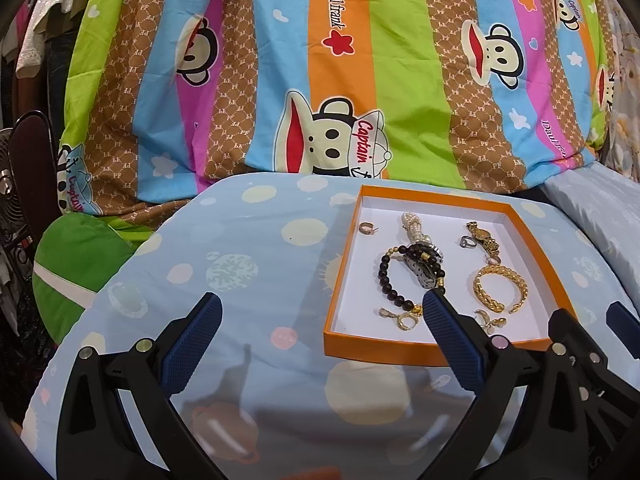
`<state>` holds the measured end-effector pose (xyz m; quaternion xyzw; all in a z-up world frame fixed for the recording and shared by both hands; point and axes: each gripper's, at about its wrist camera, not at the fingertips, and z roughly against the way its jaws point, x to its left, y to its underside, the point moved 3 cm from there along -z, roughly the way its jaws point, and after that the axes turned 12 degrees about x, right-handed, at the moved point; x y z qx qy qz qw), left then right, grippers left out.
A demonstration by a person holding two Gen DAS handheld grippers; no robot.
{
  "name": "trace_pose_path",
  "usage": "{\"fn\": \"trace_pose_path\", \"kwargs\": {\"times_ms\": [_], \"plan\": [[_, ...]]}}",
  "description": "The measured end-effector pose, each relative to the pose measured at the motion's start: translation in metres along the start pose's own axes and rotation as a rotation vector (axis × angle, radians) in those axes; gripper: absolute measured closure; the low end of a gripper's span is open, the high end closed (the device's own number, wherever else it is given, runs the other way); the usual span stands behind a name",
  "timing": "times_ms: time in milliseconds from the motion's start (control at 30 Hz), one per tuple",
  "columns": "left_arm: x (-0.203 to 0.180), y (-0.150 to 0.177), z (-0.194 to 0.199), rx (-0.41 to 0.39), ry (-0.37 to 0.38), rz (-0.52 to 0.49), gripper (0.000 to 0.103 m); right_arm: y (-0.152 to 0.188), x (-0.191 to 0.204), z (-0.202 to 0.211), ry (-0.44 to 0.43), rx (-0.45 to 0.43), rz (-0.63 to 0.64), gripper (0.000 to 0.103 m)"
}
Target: Organize jewelry
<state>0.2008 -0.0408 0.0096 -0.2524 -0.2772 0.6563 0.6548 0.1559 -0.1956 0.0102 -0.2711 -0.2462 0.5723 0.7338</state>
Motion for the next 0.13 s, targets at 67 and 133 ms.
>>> {"fn": "trace_pose_path", "kwargs": {"times_ms": [67,133], "plan": [[0.0004,-0.0003,0.0009,-0.005,0.003,0.004,0.005,-0.0006,-0.001,0.0006,0.002,-0.004,-0.005,0.027],[0.0006,-0.0005,0.0015,-0.01,0.003,0.005,0.005,-0.0002,-0.0015,-0.0002,0.001,-0.004,-0.008,0.027]]}}
